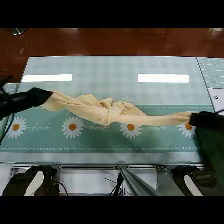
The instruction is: Fold the shirts.
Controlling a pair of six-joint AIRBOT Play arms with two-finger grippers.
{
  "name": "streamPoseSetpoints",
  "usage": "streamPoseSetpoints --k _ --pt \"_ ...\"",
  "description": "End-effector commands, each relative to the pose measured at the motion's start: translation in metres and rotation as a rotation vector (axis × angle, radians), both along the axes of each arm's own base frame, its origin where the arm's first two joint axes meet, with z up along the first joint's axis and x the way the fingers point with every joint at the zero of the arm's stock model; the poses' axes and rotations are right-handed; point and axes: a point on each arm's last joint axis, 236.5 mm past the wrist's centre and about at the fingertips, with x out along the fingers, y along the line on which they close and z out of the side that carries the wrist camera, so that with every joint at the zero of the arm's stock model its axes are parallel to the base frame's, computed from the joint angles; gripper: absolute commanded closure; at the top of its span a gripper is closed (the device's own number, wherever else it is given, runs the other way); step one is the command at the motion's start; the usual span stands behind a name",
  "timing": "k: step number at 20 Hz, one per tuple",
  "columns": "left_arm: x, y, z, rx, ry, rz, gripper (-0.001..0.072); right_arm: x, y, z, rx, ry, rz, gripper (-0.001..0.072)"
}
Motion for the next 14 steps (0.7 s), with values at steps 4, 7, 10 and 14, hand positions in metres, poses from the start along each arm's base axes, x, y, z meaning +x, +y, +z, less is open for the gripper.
streamPoseSetpoints --k 4,7,10,14 --pt "0.054 -0.035 -0.085 0.011 0.137 -0.025 0.0689 0.091 -0.015 -0.072 0.126 0.100 -0.158 0.0693" --pt "0.055 -0.045 -0.100 0.000 0.218 -0.091 0.0383 0.108 -0.006 -0.082 0.284 0.167 -0.138 0.0461" --pt "0.039 -0.029 -0.096 0.150 0.267 -0.266 0.0007 0.110 -0.003 -0.058 0.382 0.182 -0.001 0.0082" --pt "0.023 0.045 -0.085 0.084 0.404 -0.096 0.0007 0.085 -0.075 -0.024 0.330 0.089 -0.123 0.0082"
